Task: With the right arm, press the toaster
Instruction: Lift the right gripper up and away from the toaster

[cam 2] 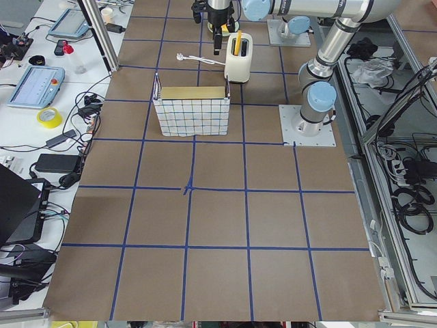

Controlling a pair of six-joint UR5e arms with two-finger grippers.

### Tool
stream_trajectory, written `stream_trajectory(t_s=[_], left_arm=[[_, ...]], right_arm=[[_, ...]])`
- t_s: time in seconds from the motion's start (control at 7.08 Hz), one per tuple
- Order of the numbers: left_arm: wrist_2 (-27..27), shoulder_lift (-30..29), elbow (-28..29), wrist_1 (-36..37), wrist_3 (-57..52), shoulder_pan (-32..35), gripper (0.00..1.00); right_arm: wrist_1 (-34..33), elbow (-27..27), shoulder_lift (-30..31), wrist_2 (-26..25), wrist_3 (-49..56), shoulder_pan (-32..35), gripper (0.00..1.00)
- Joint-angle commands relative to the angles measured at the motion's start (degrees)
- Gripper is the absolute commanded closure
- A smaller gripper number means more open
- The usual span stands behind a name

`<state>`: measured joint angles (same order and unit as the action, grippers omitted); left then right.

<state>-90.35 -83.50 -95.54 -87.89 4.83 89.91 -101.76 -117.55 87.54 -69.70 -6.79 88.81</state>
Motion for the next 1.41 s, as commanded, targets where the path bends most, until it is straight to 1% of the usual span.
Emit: stream_trajectory(t_s=[0.0,0.14,0.42,0.56,0.71,0.85,0.99,1.13,1.27], left_arm=[[0.00,0.00,0.00,0.00,0.00,0.00,0.00],[0.00,0.00,0.00,0.00,0.00,0.00,0.00],[0.00,0.00,0.09,0.00,0.00,0.00,0.00],[0.00,0.00,0.00,0.00,0.00,0.00,0.00],[0.00,0.00,0.00,0.00,0.00,0.00,0.00],[0.00,-0.09,0.00,0.00,0.00,0.00,0.00],[0.00,0.00,0.00,0.00,0.00,0.00,0.00],[0.00,0.00,0.00,0.00,0.00,0.00,0.00],[0.00,0.00,0.00,0.00,0.00,0.00,0.00]], right_arm=[[1.55,6.25,0.87,0.00,-5.77,0.05,0.88],[3.31,9.06,1.84,-0.35,-6.22,0.13,0.83],[5.60,15.39,2.55,-4.81,-7.00,0.13,0.73],[5.61,18.81,2.81,-7.88,-8.14,0.14,0.61],[5.52,21.20,2.72,-9.56,-8.07,0.14,0.43],[5.35,22.44,2.72,-10.97,-7.20,0.14,0.00],[5.43,23.76,2.64,-11.07,-6.75,0.22,0.00],[5.00,25.16,2.37,-11.33,-3.09,0.14,0.00],[5.52,27.09,1.94,-14.38,0.25,0.14,0.00]])
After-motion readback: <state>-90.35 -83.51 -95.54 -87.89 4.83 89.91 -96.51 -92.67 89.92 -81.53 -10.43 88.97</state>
